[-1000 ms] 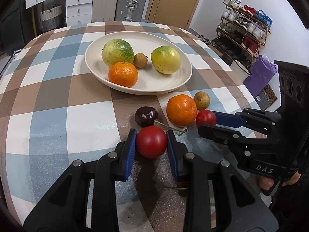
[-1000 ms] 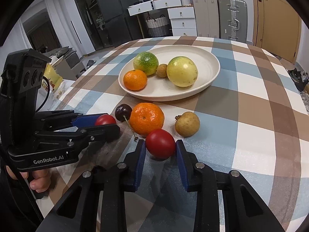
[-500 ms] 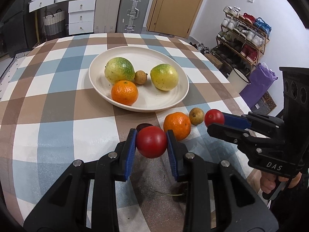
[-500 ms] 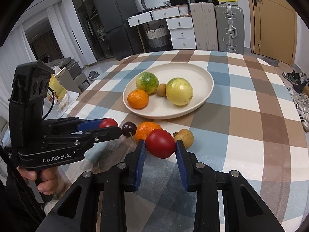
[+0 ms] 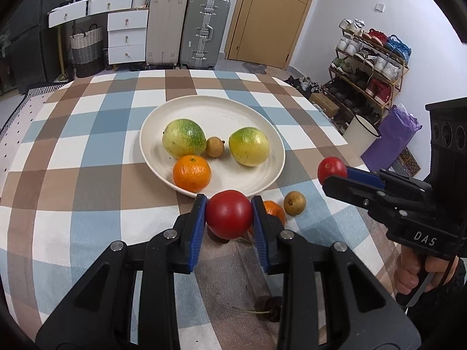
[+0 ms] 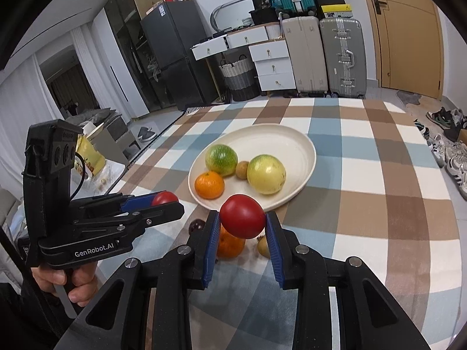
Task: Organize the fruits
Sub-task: 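Carry both tomatoes onto the white plate and open both tools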
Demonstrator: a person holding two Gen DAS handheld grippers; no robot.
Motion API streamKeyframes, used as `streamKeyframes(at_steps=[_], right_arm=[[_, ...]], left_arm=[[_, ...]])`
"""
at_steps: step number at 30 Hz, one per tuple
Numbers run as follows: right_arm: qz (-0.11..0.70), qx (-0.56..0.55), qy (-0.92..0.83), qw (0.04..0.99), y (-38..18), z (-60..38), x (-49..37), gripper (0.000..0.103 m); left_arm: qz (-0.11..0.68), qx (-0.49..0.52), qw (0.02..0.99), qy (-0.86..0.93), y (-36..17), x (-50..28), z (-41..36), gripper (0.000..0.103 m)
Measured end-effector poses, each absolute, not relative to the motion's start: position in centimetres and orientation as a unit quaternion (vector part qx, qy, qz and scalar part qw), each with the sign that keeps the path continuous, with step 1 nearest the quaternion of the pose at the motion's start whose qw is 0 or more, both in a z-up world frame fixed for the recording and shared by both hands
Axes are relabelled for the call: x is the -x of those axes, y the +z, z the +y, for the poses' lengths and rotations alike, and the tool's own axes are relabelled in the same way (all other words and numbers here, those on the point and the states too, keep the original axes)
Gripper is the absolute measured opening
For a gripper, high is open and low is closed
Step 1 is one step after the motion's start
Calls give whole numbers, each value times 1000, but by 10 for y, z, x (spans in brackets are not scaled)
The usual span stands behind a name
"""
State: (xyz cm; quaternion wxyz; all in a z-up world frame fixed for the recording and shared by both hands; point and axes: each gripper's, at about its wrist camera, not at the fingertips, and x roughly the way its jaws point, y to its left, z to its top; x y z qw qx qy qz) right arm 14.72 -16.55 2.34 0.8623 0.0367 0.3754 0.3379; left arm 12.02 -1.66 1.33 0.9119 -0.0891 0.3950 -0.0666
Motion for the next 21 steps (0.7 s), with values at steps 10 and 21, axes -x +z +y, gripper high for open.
streamKeyframes(at_steps=[10, 21], right_arm=[[355, -43, 344, 868, 44, -165, -162, 32], [339, -50, 349, 872, 64, -164, -184, 32]], left_arm=[[378, 72, 921, -61, 31, -132, -20, 28], [367, 62, 926, -57, 43, -150, -21, 28]])
